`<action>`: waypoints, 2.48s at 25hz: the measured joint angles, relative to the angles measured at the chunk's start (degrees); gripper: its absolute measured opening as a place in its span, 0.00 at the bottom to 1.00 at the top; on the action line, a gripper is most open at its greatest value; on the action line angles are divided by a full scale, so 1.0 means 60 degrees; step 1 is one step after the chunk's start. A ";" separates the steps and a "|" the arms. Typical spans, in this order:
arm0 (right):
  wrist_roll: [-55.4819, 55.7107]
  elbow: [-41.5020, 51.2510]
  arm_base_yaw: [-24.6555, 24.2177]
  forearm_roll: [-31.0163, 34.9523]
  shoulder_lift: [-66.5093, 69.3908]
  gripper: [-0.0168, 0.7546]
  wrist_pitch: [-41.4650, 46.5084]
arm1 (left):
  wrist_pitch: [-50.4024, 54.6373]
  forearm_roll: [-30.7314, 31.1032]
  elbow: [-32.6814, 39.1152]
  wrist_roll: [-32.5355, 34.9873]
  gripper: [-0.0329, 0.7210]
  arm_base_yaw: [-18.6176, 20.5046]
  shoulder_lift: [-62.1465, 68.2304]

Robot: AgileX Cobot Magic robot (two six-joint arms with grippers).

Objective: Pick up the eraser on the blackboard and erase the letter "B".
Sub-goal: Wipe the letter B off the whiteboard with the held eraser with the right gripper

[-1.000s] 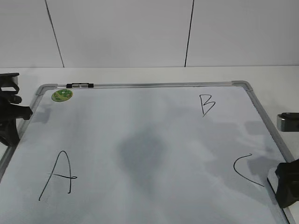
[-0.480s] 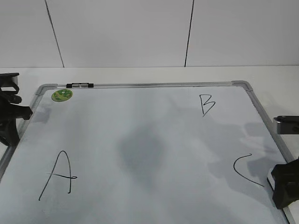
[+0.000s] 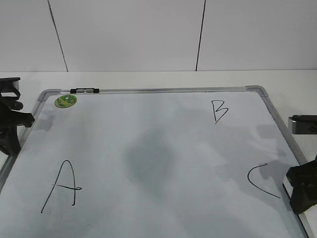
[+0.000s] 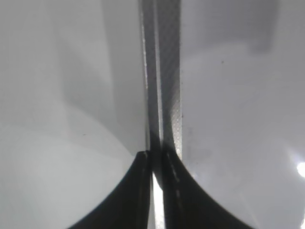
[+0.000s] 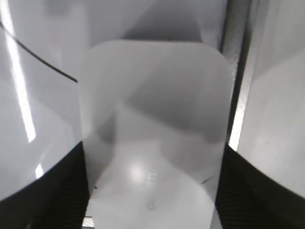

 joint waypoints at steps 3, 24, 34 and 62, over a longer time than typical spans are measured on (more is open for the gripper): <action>0.0000 -0.0016 0.0000 0.0000 0.0000 0.71 0.0007 | 0.0000 0.0000 0.0000 0.0000 0.10 0.0000 0.0000; 0.0205 -0.4124 0.0000 0.0325 0.1062 0.71 0.2136 | 0.0000 0.0000 0.0000 0.0000 0.10 0.0000 0.0000; 0.0286 -0.8590 0.0000 0.0325 0.4790 0.71 0.2418 | 0.0000 -0.0166 0.0000 0.0000 0.09 0.0000 0.0000; 0.0495 -1.2573 0.1457 -0.0273 0.8155 0.70 0.3183 | 0.0109 -0.0157 0.0000 0.0000 0.09 0.0017 0.0000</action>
